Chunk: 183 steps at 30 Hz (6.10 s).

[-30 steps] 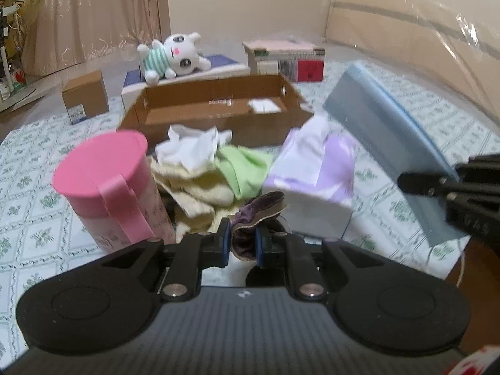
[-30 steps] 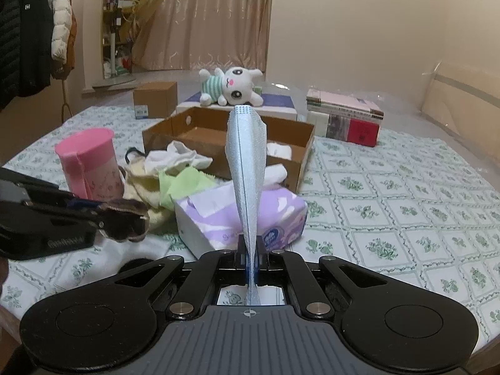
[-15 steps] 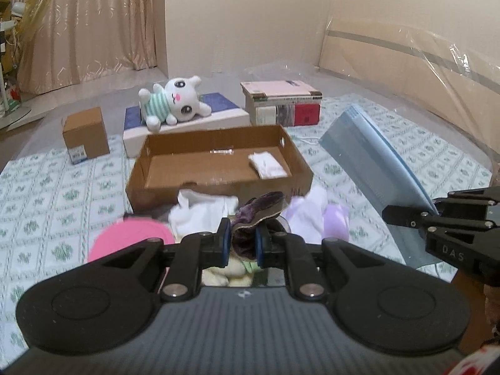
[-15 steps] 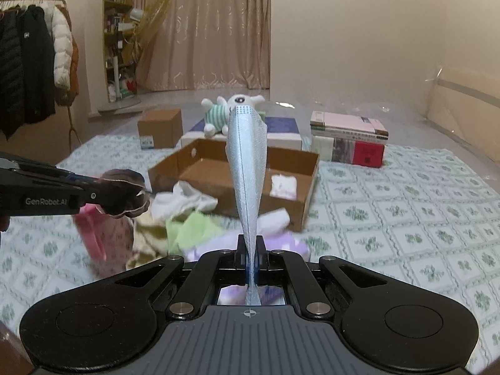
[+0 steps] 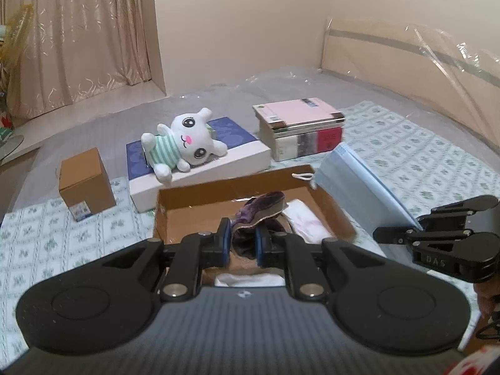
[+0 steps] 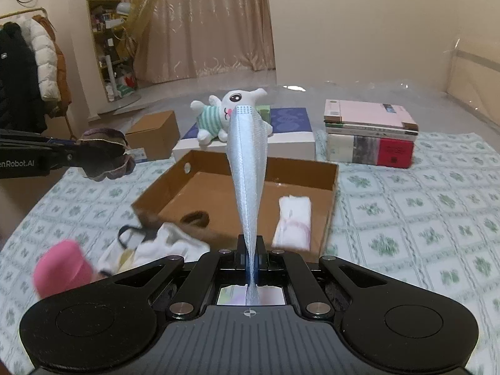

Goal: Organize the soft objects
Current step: 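Carry the scrunchie and mask to the box and release them inside, then move both tools back from the box toward the pile of soft items, then grasp the black round puff with the right tool, then grasp the clear mesh bag with the left tool while the right tool holds the puff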

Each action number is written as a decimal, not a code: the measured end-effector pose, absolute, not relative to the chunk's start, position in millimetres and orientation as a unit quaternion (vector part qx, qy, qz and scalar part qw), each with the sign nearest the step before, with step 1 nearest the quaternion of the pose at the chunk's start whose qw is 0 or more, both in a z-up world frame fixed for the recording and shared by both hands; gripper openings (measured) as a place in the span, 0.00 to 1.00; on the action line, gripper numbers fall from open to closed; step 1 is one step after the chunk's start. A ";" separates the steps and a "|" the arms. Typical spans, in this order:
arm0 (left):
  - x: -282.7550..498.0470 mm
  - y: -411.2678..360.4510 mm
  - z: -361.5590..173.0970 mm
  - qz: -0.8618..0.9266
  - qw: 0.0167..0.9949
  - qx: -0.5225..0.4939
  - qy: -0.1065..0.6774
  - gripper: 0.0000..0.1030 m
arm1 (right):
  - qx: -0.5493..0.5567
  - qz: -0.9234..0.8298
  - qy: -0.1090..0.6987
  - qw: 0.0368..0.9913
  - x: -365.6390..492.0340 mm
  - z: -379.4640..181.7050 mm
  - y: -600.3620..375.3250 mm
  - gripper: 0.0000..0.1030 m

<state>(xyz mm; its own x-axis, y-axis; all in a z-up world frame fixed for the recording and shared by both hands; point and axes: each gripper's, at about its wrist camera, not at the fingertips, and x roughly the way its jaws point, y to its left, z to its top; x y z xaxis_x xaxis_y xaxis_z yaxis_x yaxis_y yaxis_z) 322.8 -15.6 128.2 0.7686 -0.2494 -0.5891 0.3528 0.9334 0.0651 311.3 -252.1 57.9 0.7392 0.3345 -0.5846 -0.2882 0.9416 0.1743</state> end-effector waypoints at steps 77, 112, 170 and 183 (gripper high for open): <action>221.8 8.5 129.7 -0.086 0.956 0.036 0.278 0.69 | 0.007 0.217 0.273 0.937 207.7 90.7 -239.2 0.62; 54.3 23.3 22.3 0.018 0.941 -0.019 0.337 0.76 | 0.040 0.199 0.336 0.920 91.7 0.5 -228.6 0.64; 102.3 26.4 -44.2 0.004 0.915 -0.023 0.403 0.76 | -0.036 0.223 0.369 0.902 145.6 -74.4 -172.2 0.61; 122.9 -23.7 -56.7 -0.058 0.903 -0.015 0.426 0.85 | -0.015 0.162 0.368 0.915 131.6 -64.8 -237.9 0.61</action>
